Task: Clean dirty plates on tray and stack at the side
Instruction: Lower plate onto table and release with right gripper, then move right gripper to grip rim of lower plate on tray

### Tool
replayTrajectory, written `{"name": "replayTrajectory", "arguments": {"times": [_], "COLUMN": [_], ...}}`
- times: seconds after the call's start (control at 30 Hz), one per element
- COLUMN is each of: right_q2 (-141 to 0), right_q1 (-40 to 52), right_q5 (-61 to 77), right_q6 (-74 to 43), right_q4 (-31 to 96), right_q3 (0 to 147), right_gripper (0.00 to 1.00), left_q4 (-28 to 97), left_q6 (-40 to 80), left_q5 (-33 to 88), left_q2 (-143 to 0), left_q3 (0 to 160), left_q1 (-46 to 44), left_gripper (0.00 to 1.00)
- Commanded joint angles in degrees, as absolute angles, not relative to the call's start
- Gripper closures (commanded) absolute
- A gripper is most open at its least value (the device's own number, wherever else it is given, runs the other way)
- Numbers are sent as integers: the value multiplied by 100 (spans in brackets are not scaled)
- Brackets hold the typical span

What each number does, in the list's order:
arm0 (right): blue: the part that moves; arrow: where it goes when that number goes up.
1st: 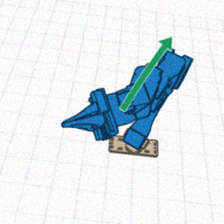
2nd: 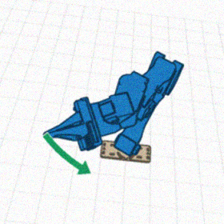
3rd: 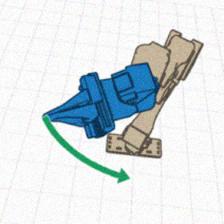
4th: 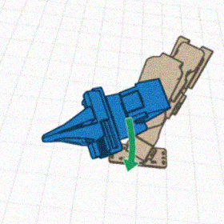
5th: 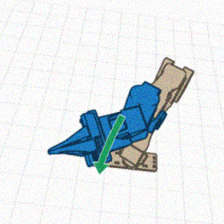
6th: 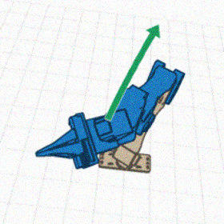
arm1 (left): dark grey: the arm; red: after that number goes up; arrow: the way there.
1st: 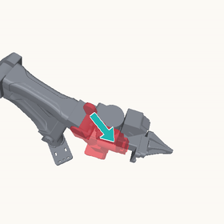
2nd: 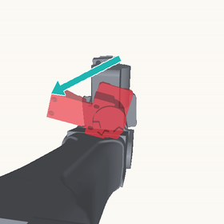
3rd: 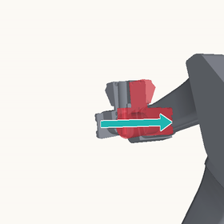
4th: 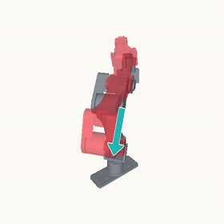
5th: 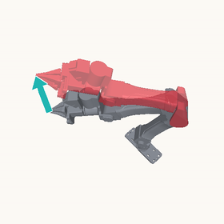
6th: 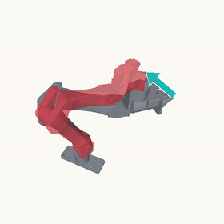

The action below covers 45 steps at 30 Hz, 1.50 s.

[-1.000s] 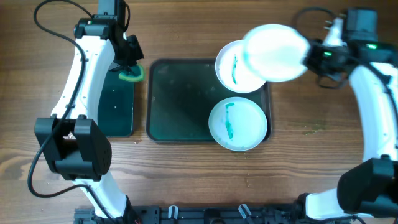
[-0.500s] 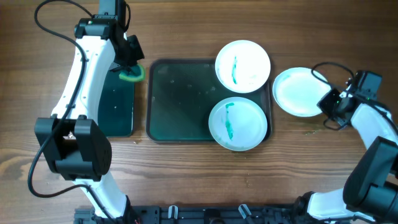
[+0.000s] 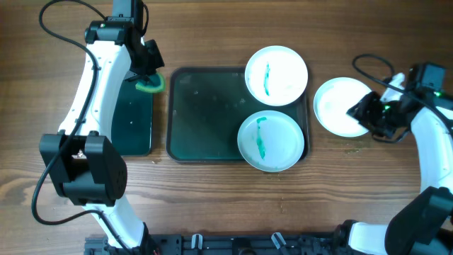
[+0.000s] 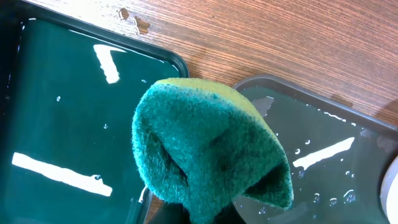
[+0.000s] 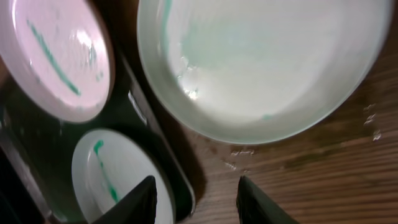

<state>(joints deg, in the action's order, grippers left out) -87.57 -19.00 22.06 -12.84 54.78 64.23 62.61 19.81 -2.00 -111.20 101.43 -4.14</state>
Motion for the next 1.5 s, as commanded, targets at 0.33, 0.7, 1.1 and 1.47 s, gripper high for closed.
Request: {"name": "replayTrajectory", "arguments": {"times": [0.33, 0.7, 1.1, 1.47], "right_q2": [-8917, -8980, -8980, -8980], "right_q1": [106, 482, 482, 1339], "right_q5": [2283, 1625, 1826, 2257], "right_q6": [-921, -1518, -1671, -3365], "right_q4": [5760, 5561, 3826, 2792], "right_q3": [6401, 5787, 4525, 4554], "right_gripper": [59, 64, 69, 96], "left_q4": [6545, 6735, 6722, 6687], "left_q6": [2040, 2191, 2189, 2189], "left_q5": [242, 447, 447, 447], "left_q2": [-10984, -10995, -10995, -10995], "left_q3": [10232, 10230, 10230, 10230], "left_q1": [-711, -1315, -1330, -1330], "left_gripper": [96, 96, 96, 96]}}
